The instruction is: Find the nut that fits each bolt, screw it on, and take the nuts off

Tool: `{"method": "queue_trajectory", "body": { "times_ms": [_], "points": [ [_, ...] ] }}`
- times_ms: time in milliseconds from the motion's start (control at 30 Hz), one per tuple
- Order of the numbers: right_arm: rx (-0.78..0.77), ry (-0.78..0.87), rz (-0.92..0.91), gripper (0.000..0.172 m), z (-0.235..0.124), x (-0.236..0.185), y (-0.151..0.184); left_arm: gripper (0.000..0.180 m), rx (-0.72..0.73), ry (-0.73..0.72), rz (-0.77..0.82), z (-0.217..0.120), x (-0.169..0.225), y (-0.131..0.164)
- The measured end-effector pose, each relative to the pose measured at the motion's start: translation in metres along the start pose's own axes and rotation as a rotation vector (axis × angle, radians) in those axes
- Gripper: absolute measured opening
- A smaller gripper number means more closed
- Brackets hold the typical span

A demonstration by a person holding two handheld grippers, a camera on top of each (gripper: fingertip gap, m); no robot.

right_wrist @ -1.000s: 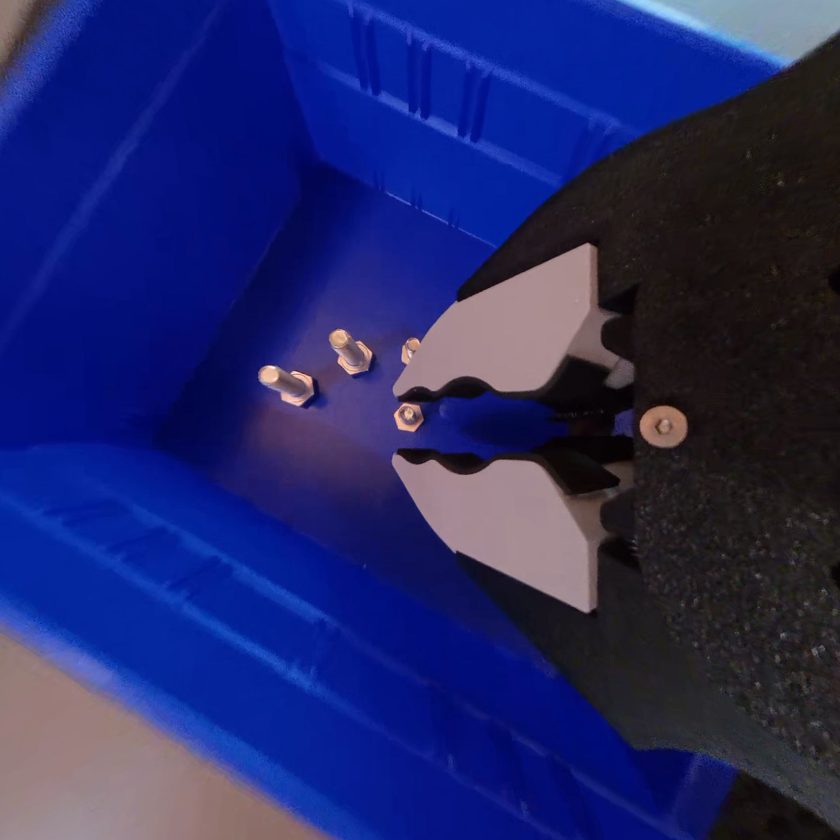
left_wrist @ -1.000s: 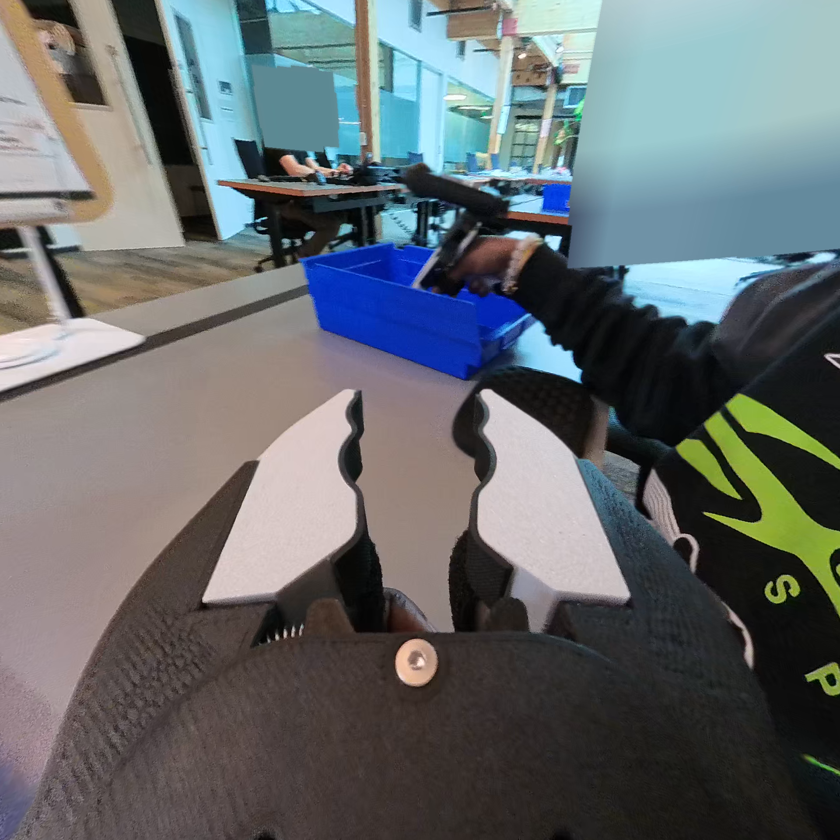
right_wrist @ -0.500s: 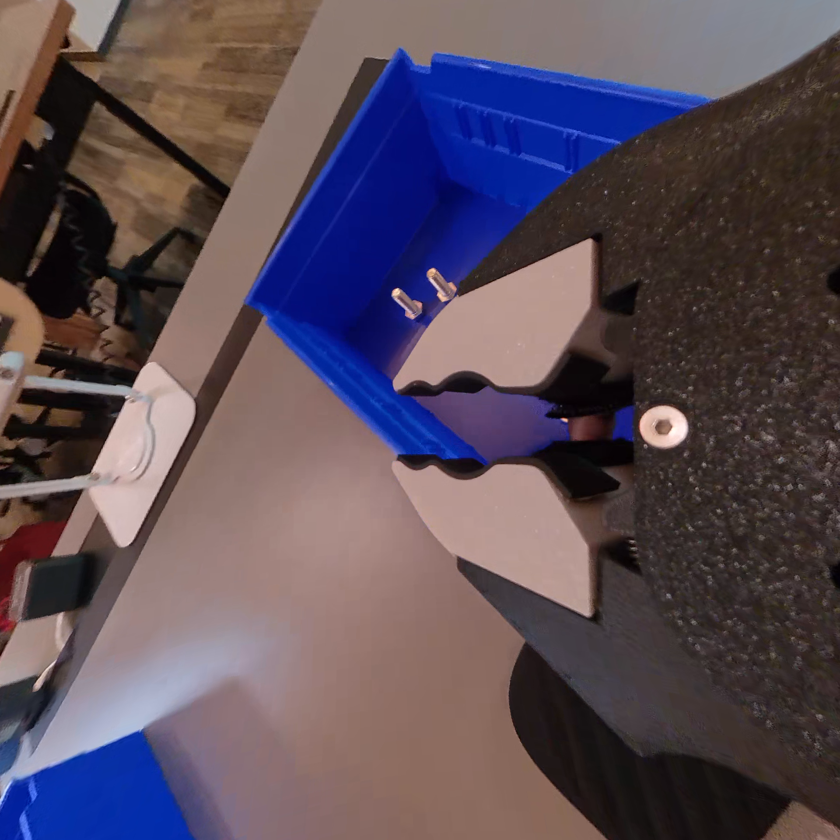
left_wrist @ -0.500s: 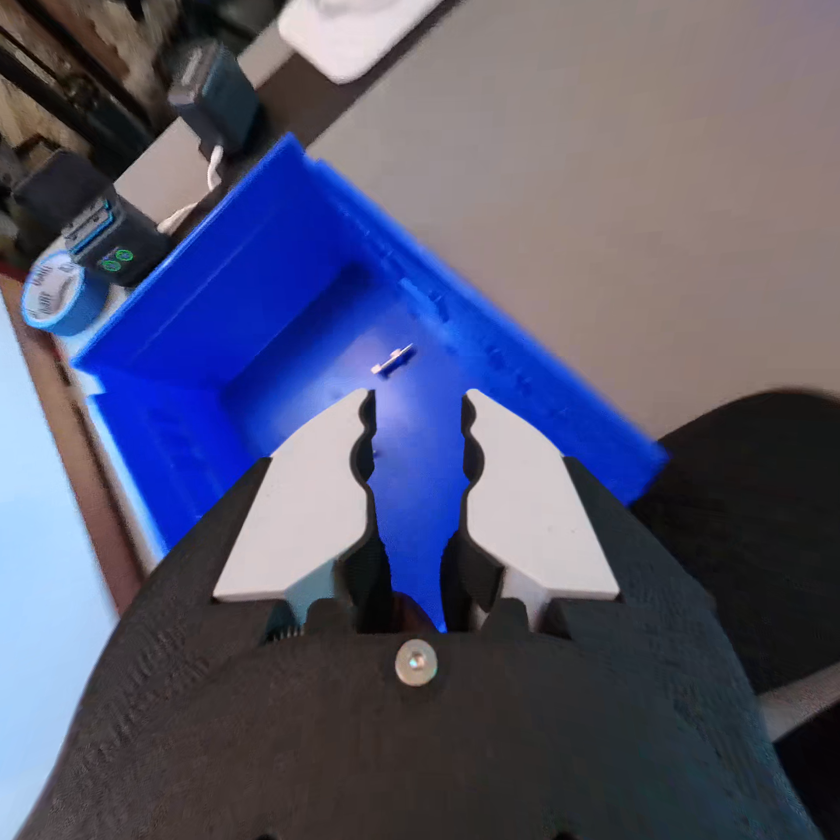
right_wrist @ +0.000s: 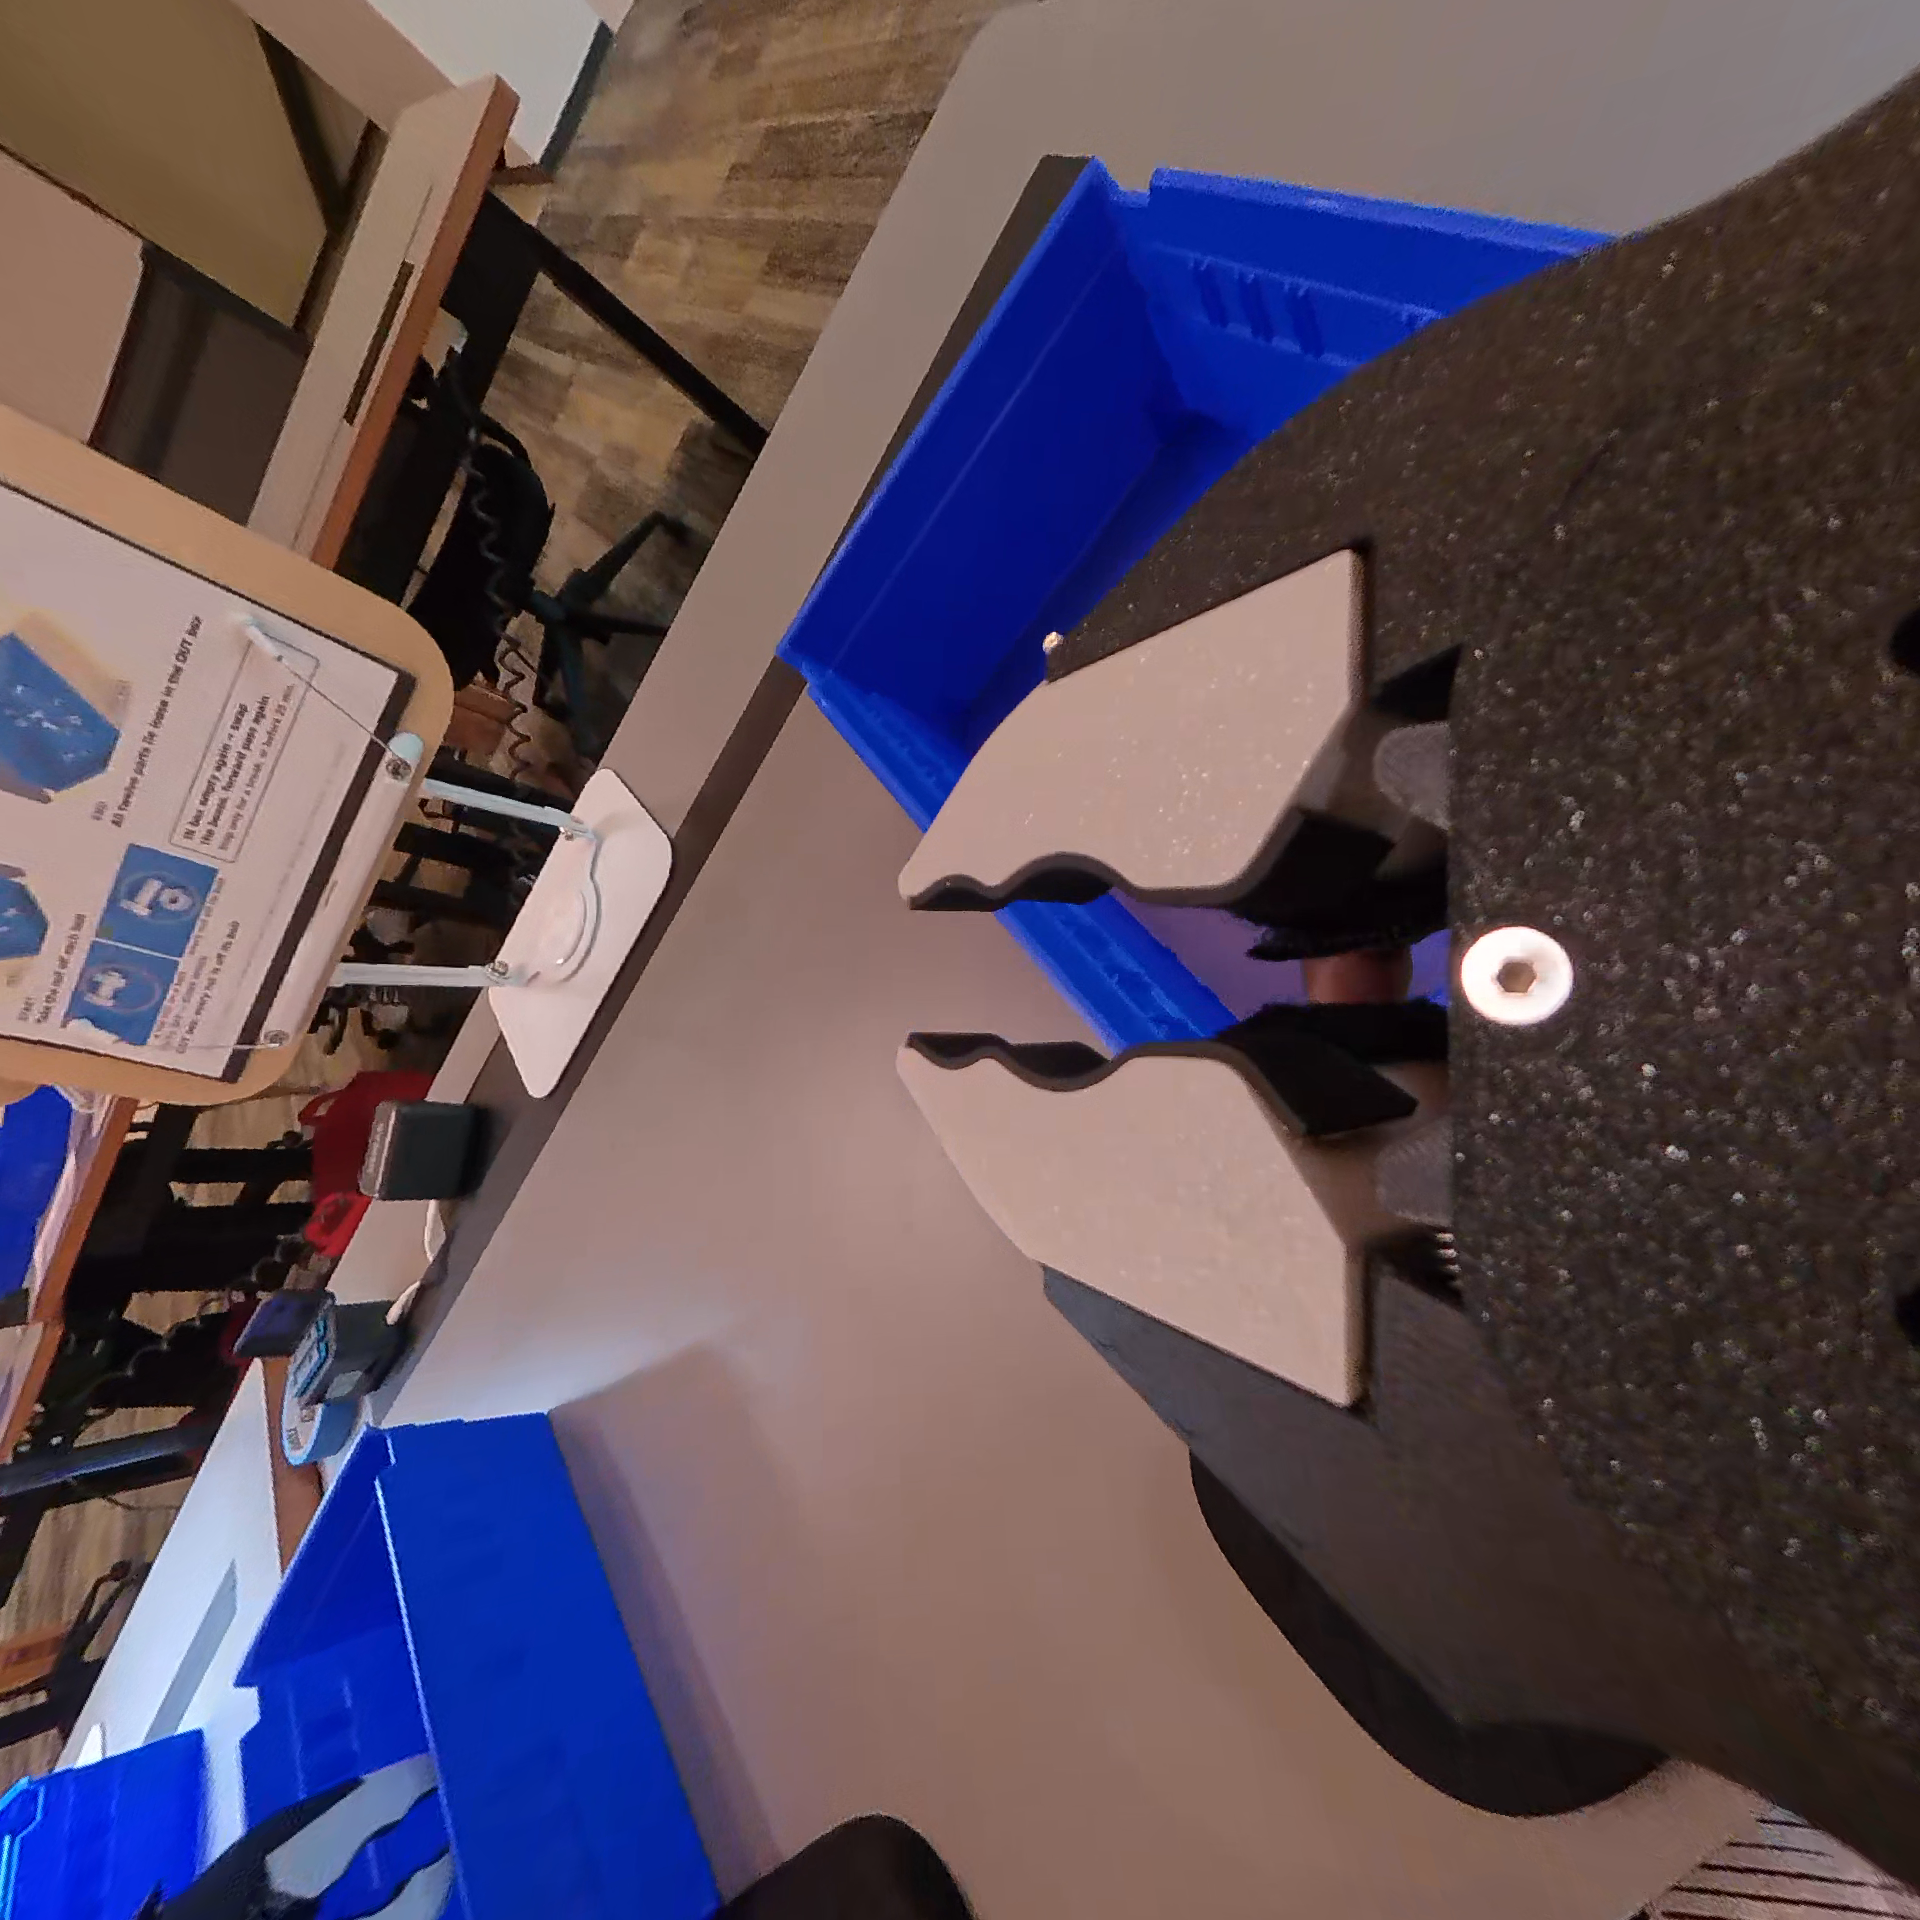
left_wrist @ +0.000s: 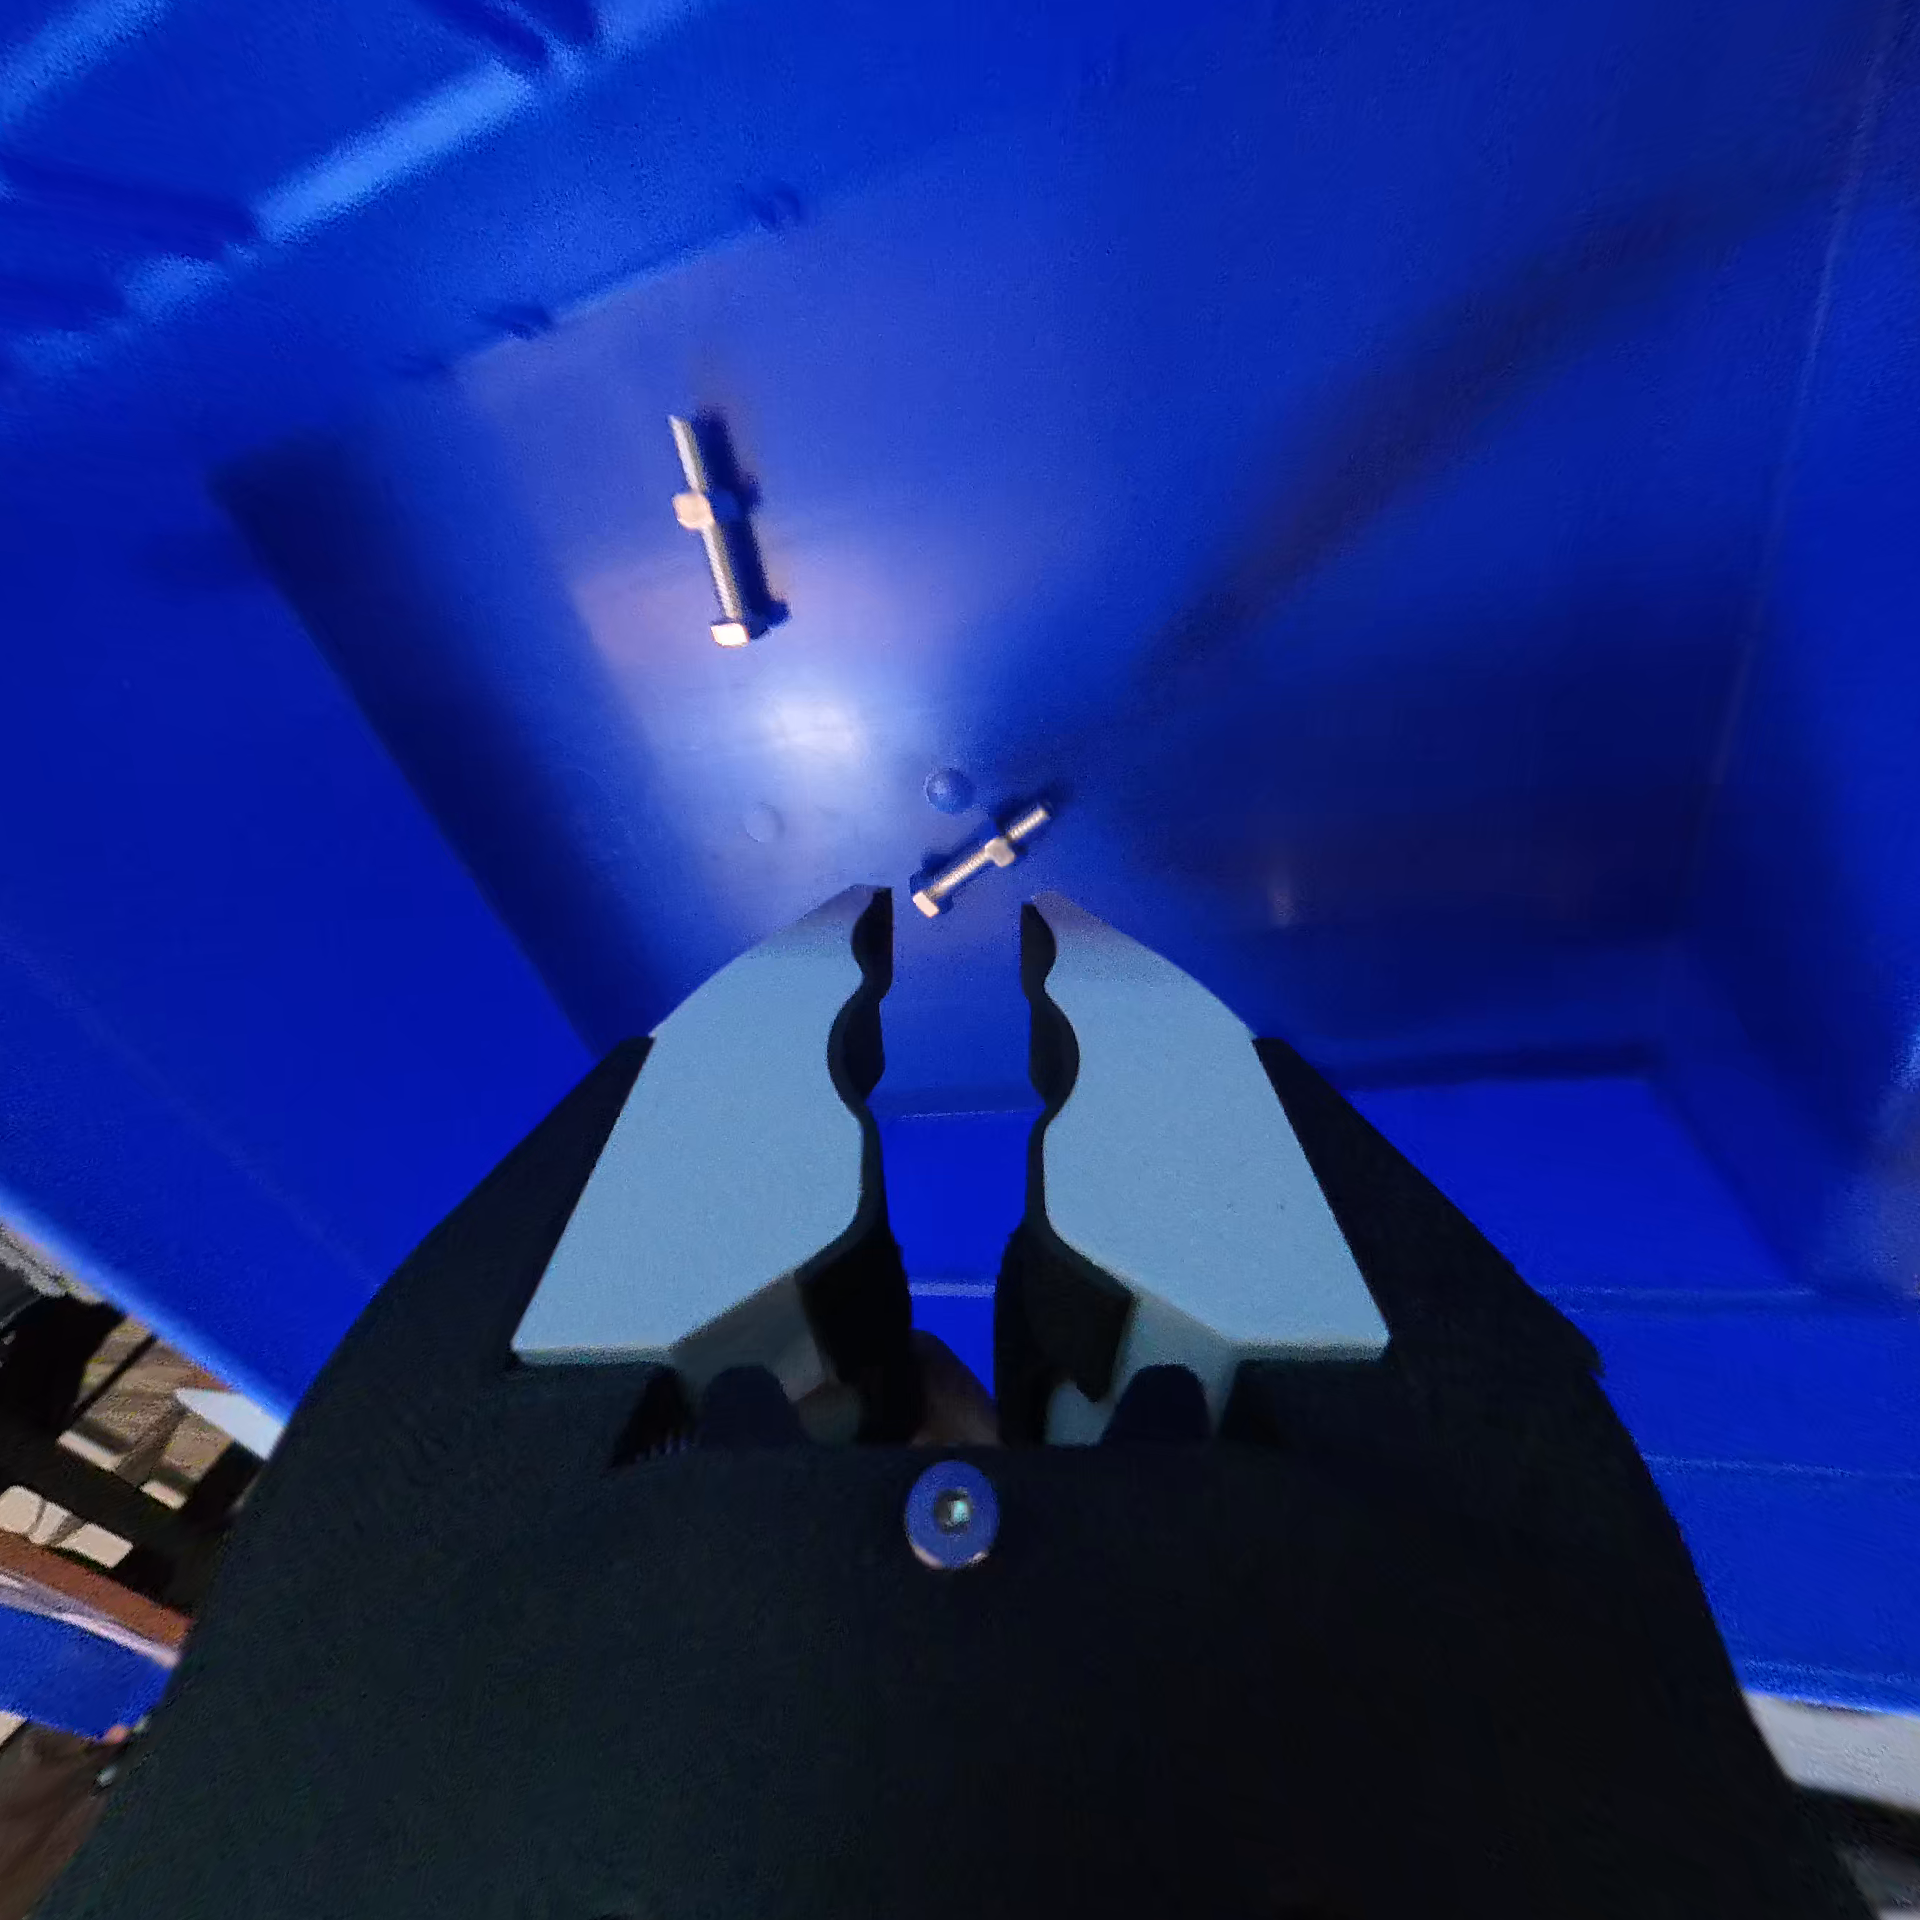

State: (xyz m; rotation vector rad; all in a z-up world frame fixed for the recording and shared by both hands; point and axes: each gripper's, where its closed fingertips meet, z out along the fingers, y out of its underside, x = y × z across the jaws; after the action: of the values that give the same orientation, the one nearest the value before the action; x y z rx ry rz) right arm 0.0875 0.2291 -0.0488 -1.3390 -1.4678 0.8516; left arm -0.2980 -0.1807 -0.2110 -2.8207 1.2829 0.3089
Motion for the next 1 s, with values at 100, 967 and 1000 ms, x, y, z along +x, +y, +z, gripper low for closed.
{"method": "queue_trajectory", "body": {
  "times_ms": [100,967,1000],
  "points": [
    [0.002,0.012,0.003,0.022,-0.003,0.003,0.000,0.024,-0.044,0.043,0.067,0.013,0.001,0.007],
    [-0.015,-0.002,-0.029,0.022,-0.001,-0.001,0.002,0.009,-0.017,0.091,0.034,0.027,0.009,-0.001],
    [-0.013,-0.004,-0.028,0.022,-0.001,-0.002,0.002,0.009,0.006,0.082,-0.016,0.027,0.008,-0.003]
  ]
}}
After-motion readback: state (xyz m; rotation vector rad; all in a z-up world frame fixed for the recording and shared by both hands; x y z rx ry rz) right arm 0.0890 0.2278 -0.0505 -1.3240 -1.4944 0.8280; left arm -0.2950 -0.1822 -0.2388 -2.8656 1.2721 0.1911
